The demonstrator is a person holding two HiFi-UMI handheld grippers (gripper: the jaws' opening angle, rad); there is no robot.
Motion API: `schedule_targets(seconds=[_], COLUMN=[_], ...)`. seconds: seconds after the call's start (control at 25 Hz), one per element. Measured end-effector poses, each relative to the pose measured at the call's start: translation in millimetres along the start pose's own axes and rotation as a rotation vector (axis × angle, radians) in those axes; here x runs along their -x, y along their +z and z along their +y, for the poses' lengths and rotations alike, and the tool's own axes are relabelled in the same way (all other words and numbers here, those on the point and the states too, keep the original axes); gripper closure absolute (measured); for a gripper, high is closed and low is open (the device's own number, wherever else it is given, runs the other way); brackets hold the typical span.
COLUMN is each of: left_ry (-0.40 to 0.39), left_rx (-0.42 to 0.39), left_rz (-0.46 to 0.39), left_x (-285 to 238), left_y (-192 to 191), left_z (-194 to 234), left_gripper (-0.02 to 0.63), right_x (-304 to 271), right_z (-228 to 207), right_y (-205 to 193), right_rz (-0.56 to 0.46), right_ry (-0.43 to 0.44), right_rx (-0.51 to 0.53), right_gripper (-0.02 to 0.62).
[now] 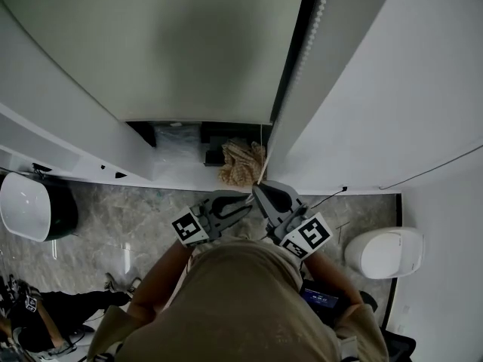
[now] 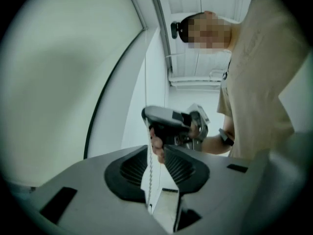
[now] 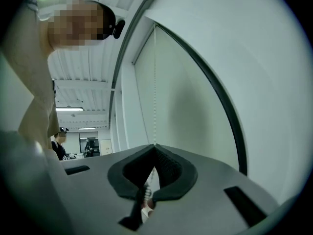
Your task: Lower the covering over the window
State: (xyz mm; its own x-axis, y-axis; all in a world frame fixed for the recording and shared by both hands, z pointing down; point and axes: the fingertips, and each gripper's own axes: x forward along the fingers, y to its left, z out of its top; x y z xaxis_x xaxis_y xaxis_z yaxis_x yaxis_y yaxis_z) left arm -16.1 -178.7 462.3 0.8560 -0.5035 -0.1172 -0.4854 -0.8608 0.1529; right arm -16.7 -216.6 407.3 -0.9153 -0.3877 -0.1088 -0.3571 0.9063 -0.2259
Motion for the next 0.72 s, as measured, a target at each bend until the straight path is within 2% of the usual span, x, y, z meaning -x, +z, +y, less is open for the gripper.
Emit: schedule_targets(seconds=[0.04, 0.08, 0.2, 0.32, 0.36, 0.4, 0.44, 0.48, 0.56, 0.6, 0.64, 0.72], left_ry=[0.0, 0.017, 0.06, 0.029, 0.029, 0.032, 0.032, 0.031, 0.044, 0.059, 0.075, 0.096], left_rx=[-0.005, -0.016, -0.078, -0.115, -0.113, -0.111, -0.108, -0.103, -0.098, -0.103, -0.107, -0.097], left_rz=[-0.044, -0.082, -0.134, -0.135, -0.109, -0.088, -0.085, -0.1, -0.141, -0.145, -0.131, -0.074], left_x=[6, 13, 5, -27, -36, -42, -44, -43, -34, -30, -26, -20], left_y=[12, 26, 77, 113, 116, 115, 114, 113, 114, 110, 101, 71], left_z=[3, 9, 17, 15, 16, 17, 19, 21, 28, 32, 37, 45], left_gripper=[0.469, 0.448, 0.445, 0.445, 0.447, 0.543, 0.577, 0.58, 0.581, 0.581, 0.581, 0.581], right_x=[1, 3, 10, 3, -1, -3, -3, -2, 5, 9, 14, 19], right_z=[-4, -6, -3, 8, 11, 12, 14, 15, 19, 17, 12, 1], right_y=[-10, -26, -66, -68, -69, -69, -70, -70, -57, -46, -31, -1], right_rz=[0.026, 0.069, 0.179, 0.188, 0.19, 0.192, 0.195, 0.193, 0.141, 0.087, 0.022, -0.082], right_ry=[-0.012, -0.022, -0.025, 0.026, 0.041, 0.05, 0.053, 0.055, 0.068, 0.073, 0.068, 0.033], right_rx=[-0.002, -0.001, -0.022, -0.02, -0.022, -0.022, -0.013, 0.01, 0.067, 0.075, 0.064, 0.034], right_gripper=[0.586, 0.586, 0.586, 0.586, 0.586, 0.586, 0.586, 0.586, 0.579, 0.472, 0.394, 0.388])
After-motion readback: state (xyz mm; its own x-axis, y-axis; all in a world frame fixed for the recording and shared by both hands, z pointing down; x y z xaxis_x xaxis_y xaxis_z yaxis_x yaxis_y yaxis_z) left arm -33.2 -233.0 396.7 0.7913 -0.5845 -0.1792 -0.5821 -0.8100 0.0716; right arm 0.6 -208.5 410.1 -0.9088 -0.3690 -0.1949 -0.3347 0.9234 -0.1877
